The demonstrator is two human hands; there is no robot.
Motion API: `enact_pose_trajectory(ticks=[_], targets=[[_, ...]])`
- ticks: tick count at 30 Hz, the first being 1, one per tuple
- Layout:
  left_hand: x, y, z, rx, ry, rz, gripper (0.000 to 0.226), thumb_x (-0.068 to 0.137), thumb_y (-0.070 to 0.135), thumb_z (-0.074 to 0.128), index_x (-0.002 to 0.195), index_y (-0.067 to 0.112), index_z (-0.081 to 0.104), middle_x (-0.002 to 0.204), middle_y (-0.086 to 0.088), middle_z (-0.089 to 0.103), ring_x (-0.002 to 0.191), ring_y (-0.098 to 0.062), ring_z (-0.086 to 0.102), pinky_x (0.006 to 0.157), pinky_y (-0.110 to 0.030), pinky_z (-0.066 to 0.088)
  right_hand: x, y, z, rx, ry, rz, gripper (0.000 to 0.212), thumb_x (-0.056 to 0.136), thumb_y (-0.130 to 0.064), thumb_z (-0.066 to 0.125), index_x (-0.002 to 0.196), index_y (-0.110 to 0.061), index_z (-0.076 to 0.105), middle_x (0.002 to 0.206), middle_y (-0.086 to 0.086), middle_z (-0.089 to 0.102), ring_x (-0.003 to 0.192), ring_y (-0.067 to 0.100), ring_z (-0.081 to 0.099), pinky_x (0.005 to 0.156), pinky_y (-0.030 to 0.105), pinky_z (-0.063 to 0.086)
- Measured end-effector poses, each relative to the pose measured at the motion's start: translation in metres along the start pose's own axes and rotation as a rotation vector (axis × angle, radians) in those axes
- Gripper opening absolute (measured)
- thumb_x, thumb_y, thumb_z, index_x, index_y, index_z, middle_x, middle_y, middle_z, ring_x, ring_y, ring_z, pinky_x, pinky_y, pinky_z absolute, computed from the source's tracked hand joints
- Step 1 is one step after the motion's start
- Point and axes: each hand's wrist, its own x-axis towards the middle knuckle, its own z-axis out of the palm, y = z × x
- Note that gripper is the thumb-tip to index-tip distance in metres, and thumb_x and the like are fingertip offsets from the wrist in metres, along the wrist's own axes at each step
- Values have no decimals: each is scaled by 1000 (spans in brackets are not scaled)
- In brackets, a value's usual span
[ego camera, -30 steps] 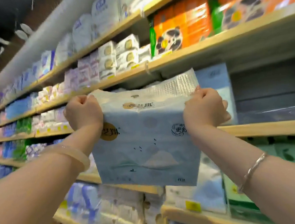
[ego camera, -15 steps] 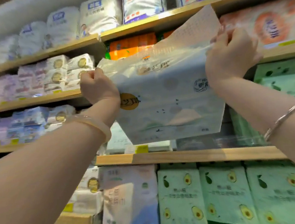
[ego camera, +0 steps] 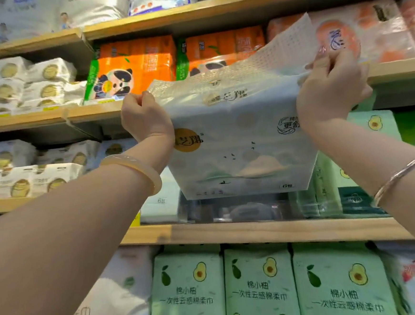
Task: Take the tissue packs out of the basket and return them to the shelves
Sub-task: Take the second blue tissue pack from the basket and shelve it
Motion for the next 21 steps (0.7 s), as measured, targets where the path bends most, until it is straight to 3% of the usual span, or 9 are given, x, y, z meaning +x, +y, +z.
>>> enact_pose_trajectory(ticks=[3, 8, 12, 16, 21], targets=[[-5, -9, 13, 61, -28, 24, 24, 94, 19, 45, 73, 13, 53, 80, 0, 50, 83, -16, 42, 60, -20, 24, 6, 19, 6, 0, -13, 42, 34, 99, -27, 34, 109, -10, 61, 117, 5, 63, 123, 21, 42, 99, 30, 22], [-5, -25, 25, 225, -96, 58, 28, 96, 22, 42, 99, 3, 62, 104, -12, 60, 93, -22, 49, 89, -30, 40, 10, 41, 22, -45, -111, 99, 37, 100, -28, 33, 113, -7, 61, 120, 11, 62, 125, 26, 41, 102, 35, 24], [6, -45, 32, 337, -189, 29, 36, 97, 27, 42, 109, -2, 59, 120, -18, 59, 115, -31, 51, 96, -37, 40, 11, 50, 38, -102, -205, 128, 40, 101, -28, 32, 119, -4, 57, 126, 14, 58, 128, 29, 38, 101, 40, 29], [18, -55, 42, 427, -300, -13, 47, 94, 38, 46, 116, -2, 59, 128, -25, 55, 119, -40, 50, 100, -47, 41, 16, 51, 54, -163, -291, 142, 46, 99, -36, 33, 125, -4, 54, 133, 14, 52, 128, 32, 35, 99, 40, 32], [7, -63, 43, 470, -493, -15, 61, 89, 57, 39, 125, 9, 47, 132, -23, 47, 120, -40, 46, 102, -51, 40, 2, 67, 65, -191, -421, 152, 69, 87, -57, 47, 132, -6, 41, 142, 13, 29, 130, 35, 30, 104, 40, 31]])
